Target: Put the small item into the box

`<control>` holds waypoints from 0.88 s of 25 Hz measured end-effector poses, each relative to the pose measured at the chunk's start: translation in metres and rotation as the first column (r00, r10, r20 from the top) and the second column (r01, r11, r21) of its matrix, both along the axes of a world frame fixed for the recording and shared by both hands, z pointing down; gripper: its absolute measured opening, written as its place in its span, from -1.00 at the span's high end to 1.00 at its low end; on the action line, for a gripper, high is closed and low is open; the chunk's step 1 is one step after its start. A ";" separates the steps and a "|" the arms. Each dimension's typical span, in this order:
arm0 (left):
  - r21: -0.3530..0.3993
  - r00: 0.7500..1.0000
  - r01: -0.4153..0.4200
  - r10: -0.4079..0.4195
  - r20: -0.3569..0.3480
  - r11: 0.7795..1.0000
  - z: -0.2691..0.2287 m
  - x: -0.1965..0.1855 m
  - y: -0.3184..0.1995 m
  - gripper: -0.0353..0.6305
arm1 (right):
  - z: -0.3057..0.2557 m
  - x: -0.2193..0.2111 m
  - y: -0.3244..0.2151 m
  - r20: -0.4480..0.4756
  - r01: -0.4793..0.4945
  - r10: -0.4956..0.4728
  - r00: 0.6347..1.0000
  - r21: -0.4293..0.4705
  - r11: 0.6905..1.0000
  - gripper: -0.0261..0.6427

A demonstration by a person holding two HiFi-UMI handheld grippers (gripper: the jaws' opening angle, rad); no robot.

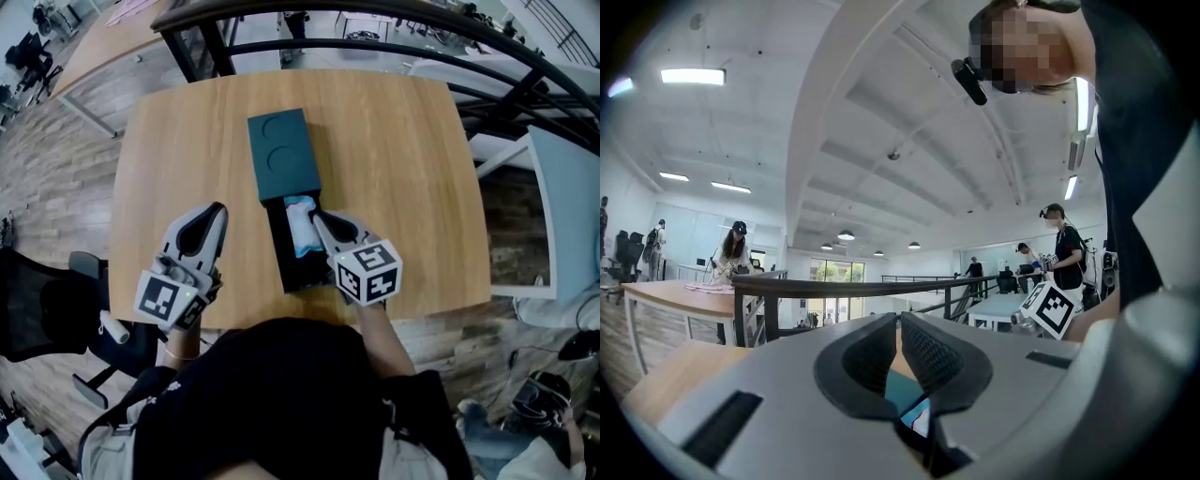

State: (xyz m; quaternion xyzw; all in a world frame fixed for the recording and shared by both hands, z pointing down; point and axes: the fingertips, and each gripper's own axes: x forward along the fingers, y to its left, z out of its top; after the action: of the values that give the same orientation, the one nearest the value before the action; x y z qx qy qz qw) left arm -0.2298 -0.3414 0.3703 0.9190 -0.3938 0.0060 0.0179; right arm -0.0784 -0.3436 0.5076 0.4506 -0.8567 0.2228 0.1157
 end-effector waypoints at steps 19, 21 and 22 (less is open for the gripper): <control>-0.016 1.000 0.010 -0.010 0.004 1.000 0.005 -0.003 0.002 0.82 | -0.031 0.000 -0.005 0.010 0.015 -0.016 1.000 0.070 0.997 0.83; -0.015 1.000 0.018 -0.018 0.006 1.000 0.004 -0.005 0.002 0.82 | -0.032 -0.001 -0.006 0.010 0.019 -0.020 1.000 0.072 0.997 0.83; -0.015 1.000 0.023 -0.023 0.007 1.000 0.004 -0.006 0.002 0.82 | -0.032 -0.001 -0.007 0.010 0.023 -0.024 1.000 0.073 0.997 0.83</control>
State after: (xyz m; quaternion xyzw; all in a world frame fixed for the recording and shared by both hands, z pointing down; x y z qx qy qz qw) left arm -0.2353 -0.3390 0.3747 0.9142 -0.4043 0.0118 0.0236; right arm -0.0795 -0.3502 0.4753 0.4434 -0.8700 0.1923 0.0972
